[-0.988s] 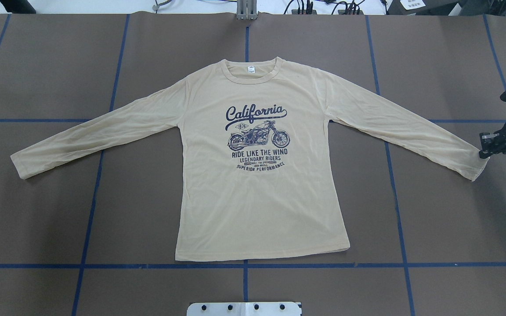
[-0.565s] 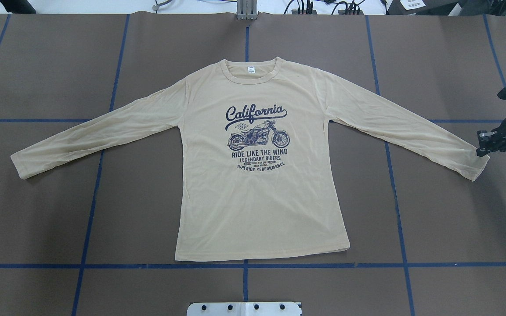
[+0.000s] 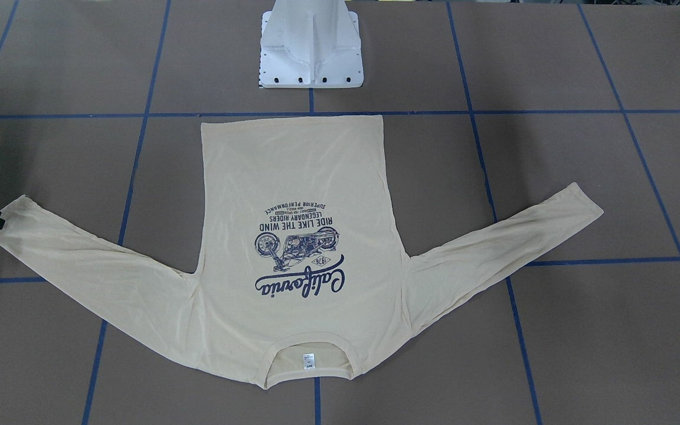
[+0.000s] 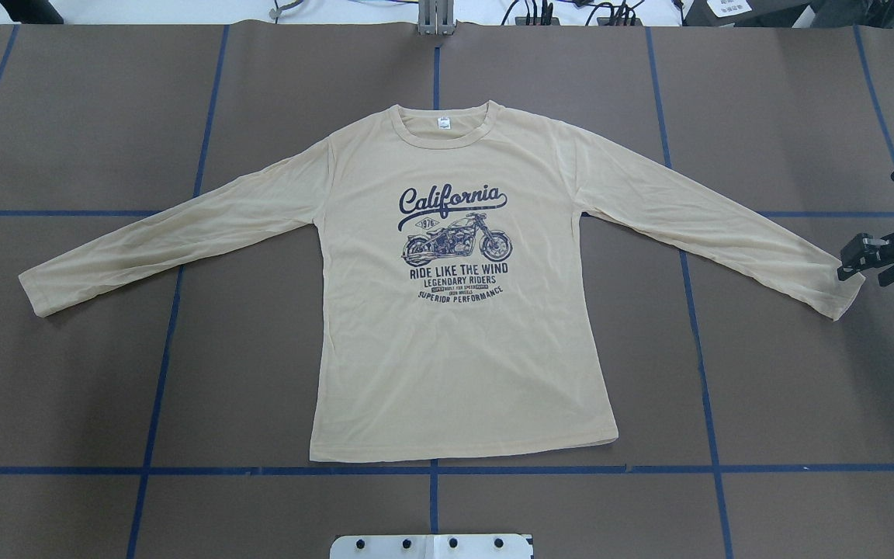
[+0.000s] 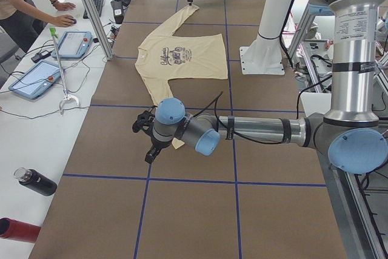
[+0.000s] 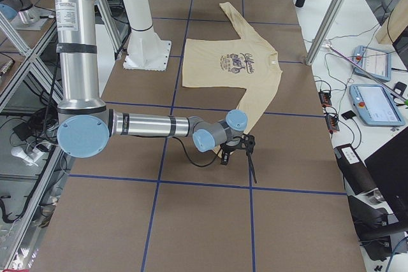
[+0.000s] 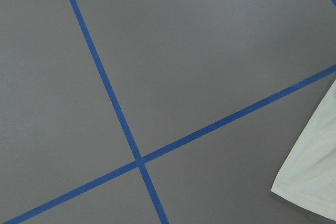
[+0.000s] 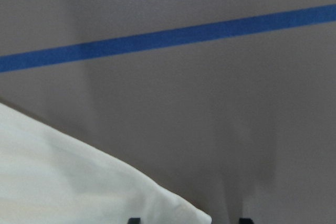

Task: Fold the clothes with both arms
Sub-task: 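Lower the right gripper to the cuff of the sleeve nearest it, then grasp the sleeve cuff with the right gripper and carry it across the shirt, then release the sleeve near the collar and lift the right gripper away, then grasp the other sleeve cuff with the left gripper while the right gripper withdraws, then carry the sleeve across the shirt with the left gripper and release it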

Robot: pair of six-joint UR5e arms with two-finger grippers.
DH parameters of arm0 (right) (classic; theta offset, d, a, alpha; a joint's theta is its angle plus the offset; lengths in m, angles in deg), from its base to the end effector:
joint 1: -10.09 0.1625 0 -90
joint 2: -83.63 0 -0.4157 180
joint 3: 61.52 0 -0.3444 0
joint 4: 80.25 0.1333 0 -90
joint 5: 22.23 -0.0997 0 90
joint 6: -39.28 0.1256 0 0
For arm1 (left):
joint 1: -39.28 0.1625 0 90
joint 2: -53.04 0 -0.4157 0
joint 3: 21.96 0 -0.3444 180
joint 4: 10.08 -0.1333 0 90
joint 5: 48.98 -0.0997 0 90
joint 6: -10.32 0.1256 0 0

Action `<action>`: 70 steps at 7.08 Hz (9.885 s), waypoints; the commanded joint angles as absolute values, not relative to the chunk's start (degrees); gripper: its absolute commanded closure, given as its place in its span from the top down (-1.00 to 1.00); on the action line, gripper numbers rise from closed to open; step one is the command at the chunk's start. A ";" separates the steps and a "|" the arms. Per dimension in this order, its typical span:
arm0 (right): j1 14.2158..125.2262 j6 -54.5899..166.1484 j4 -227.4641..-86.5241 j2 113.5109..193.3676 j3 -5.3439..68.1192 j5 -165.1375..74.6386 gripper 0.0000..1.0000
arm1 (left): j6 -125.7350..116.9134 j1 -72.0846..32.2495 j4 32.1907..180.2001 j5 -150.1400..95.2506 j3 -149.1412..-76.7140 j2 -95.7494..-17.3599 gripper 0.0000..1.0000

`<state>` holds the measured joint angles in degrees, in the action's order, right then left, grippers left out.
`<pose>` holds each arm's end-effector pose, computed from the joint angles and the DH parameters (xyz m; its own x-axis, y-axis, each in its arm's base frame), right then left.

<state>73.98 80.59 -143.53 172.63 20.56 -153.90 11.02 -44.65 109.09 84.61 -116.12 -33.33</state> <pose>-0.1642 -0.4482 0.6741 0.7027 0.1589 0.6935 -0.0663 0.9851 -0.1585 0.0011 -0.4522 0.6038 0.6829 0.4268 -0.5928 -0.1002 0.8586 0.5027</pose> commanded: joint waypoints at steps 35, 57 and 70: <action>52.78 133.63 -155.92 130.59 27.55 -134.97 0.98 | -19.19 -23.66 127.55 84.18 -103.44 -35.55 0.54; 76.17 86.17 -155.39 162.71 30.95 -145.19 0.99 | -80.25 -7.68 122.72 82.36 -103.49 -80.74 -1.00; 67.18 118.96 -129.33 169.76 32.85 -152.69 1.00 | -90.59 -0.27 132.30 57.72 -107.85 -77.02 0.97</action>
